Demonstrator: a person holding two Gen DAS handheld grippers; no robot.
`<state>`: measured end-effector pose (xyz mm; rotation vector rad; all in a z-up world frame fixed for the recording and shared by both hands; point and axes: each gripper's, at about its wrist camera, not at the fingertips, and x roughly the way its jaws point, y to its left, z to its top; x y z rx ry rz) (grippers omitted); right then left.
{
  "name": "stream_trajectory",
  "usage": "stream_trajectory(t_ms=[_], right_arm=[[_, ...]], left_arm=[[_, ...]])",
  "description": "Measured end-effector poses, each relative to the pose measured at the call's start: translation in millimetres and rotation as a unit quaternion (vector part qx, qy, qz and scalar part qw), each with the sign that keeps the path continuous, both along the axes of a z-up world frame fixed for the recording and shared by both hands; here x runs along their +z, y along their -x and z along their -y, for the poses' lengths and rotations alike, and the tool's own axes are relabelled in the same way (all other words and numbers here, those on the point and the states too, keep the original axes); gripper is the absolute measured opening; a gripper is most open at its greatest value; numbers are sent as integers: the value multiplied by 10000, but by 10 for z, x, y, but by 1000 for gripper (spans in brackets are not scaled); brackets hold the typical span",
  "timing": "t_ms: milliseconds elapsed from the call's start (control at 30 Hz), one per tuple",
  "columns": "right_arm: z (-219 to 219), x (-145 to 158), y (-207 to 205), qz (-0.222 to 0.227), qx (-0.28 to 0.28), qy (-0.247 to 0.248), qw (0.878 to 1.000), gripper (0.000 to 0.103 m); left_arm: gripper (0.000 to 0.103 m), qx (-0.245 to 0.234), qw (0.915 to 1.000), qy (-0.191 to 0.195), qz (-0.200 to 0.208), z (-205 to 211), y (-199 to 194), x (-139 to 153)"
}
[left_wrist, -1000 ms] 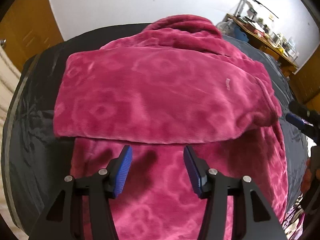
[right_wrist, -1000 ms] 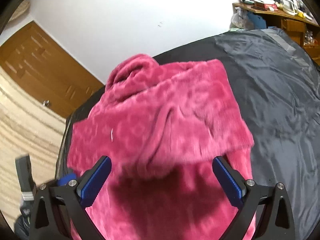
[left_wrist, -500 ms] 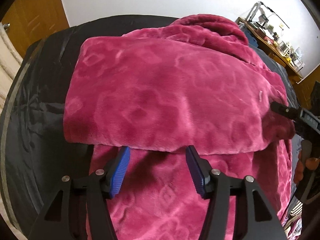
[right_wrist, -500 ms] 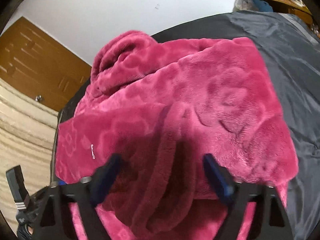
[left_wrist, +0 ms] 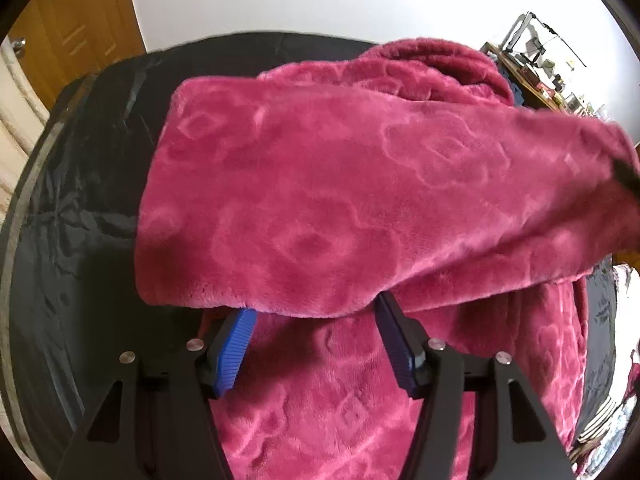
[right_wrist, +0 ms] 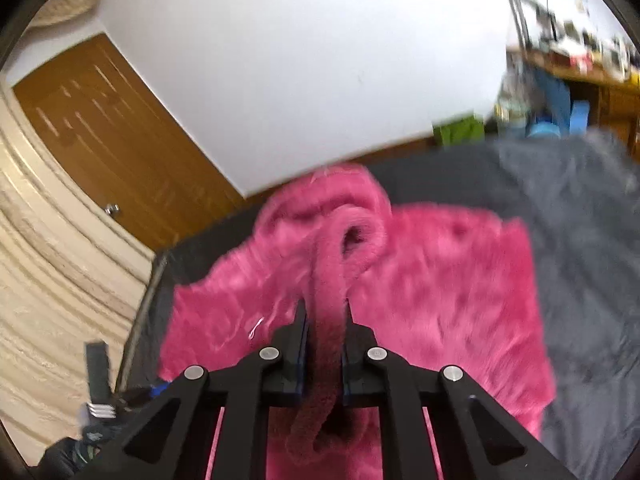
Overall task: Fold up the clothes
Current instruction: 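Grasp the robe sleeve edge with the right gripper, then lift the sleeve and fold it over the robe with the right gripper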
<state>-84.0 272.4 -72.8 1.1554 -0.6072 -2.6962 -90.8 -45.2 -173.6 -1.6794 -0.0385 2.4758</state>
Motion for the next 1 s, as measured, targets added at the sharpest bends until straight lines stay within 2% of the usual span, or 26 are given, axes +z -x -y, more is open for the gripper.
stream_trajectory(t_ms=[100, 200, 300, 400, 433, 500, 533, 567, 800, 1000], right_arm=[[-160, 234, -71, -275, -402, -336, 9982, 12], [-294, 226, -69, -152, -575, -680, 9959, 12], [-367, 1, -37, 177, -316, -194, 9992, 12], [-387, -248, -5, 457, -310, 57, 9985, 16], [-402, -332, 1, 540, -319, 140, 9979, 22], [-450, -497, -2, 699, -344, 344, 9964, 46], [-466, -572, 8, 779, -361, 460, 9952, 67], [-481, -648, 13, 842, -374, 577, 9941, 69], [-417, -1059, 174, 1205, -115, 1179, 9856, 69], [-285, -1329, 305, 1439, 3, 1178, 9826, 69]], left_arm=[[66, -32, 9998, 183, -118, -9, -7, 16], [67, 33, 9999, 100, -20, 24, 4, -29], [67, 44, 10000, 85, 21, 87, 26, -55], [67, 10, 9999, 120, 42, 45, 36, -64], [67, 4, 9999, 126, 51, 39, 37, -66], [67, -7, 9999, 123, 58, 35, 27, -62], [68, -12, 9999, 121, 62, 33, 21, -60], [68, -20, 9999, 125, 67, 36, 18, -61], [70, 28, 9999, 104, 124, 86, 4, -81], [70, 27, 9998, 127, 142, 123, -15, -90]])
